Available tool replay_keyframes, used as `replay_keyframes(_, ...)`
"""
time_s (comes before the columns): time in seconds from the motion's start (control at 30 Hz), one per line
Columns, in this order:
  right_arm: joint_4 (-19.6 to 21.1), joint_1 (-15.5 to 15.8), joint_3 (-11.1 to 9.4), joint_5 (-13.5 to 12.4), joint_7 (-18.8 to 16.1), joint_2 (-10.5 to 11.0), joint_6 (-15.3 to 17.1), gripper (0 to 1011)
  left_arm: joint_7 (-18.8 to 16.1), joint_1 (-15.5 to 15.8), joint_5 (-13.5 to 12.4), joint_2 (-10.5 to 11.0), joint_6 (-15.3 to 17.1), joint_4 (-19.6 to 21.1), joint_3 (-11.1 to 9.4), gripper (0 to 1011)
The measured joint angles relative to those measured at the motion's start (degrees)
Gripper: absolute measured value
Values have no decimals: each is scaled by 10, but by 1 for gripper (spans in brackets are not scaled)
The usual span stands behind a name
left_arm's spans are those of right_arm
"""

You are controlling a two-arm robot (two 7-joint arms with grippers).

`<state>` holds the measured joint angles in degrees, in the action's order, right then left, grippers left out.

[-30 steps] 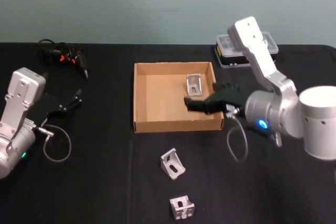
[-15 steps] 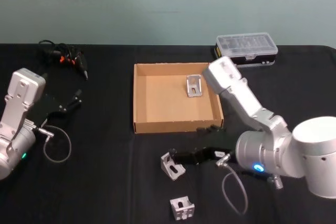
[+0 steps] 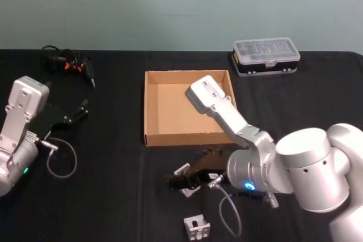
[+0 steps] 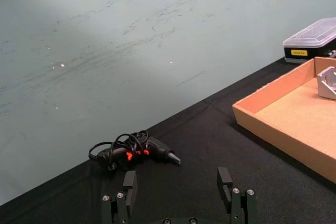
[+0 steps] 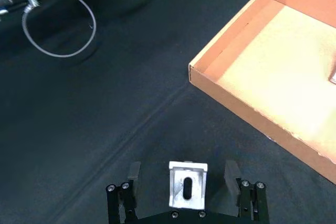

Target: Use one hand to pick up the angle iron from the table and place it into the box.

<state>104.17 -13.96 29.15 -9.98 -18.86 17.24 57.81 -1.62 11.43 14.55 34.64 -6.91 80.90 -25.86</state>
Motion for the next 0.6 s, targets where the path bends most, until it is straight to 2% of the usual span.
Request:
replay_keyframes(0.23, -29, -9, 8, 24, 19, -27, 8, 1004, 0, 0, 0, 0, 0, 0, 0, 1000)
replay_keyframes(0.6, -74, -21, 5, 40, 27, -61, 9, 1004, 0, 0, 0, 0, 0, 0, 0, 1000)
